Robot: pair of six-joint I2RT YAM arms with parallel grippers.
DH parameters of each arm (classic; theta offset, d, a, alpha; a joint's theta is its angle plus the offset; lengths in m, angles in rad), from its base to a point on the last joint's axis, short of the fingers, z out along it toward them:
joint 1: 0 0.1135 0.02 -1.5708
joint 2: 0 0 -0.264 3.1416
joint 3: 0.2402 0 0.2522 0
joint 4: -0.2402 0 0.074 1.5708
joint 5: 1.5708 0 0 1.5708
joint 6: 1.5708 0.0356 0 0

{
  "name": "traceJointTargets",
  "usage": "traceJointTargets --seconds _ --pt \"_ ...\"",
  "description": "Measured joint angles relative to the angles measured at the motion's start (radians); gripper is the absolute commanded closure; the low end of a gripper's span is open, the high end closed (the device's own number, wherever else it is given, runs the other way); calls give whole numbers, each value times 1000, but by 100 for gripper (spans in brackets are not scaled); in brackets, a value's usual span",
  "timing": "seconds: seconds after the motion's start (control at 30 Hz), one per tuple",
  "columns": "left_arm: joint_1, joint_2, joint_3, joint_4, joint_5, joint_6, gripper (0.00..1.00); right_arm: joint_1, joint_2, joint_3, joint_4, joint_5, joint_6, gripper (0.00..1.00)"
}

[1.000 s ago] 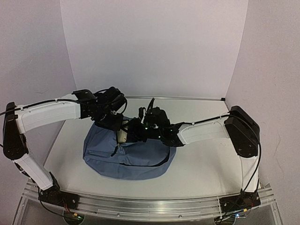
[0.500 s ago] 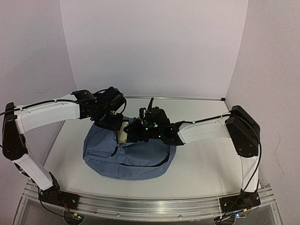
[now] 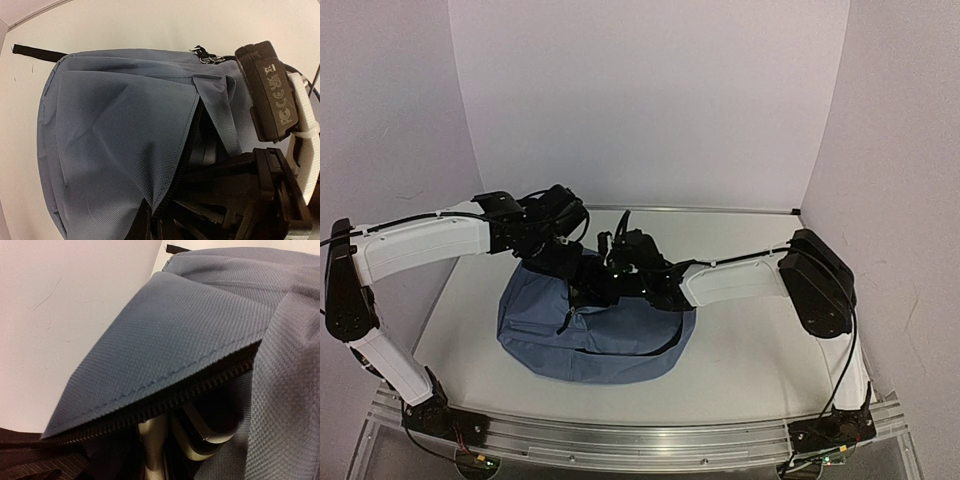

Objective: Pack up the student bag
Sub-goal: Place the personal item in the student bag.

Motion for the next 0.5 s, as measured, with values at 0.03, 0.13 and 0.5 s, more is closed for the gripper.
traceJointTargets --seconds 0.03,0.13,0.5 --pt "0 0 0 0 0 0 100 2 7 4 3 -2 2 87" --pt "0 0 0 2 2 0 100 4 17 7 20 -10 9 86" --pt "10 -4 -10 18 16 -7 100 10 -5 -36 77 8 4 62"
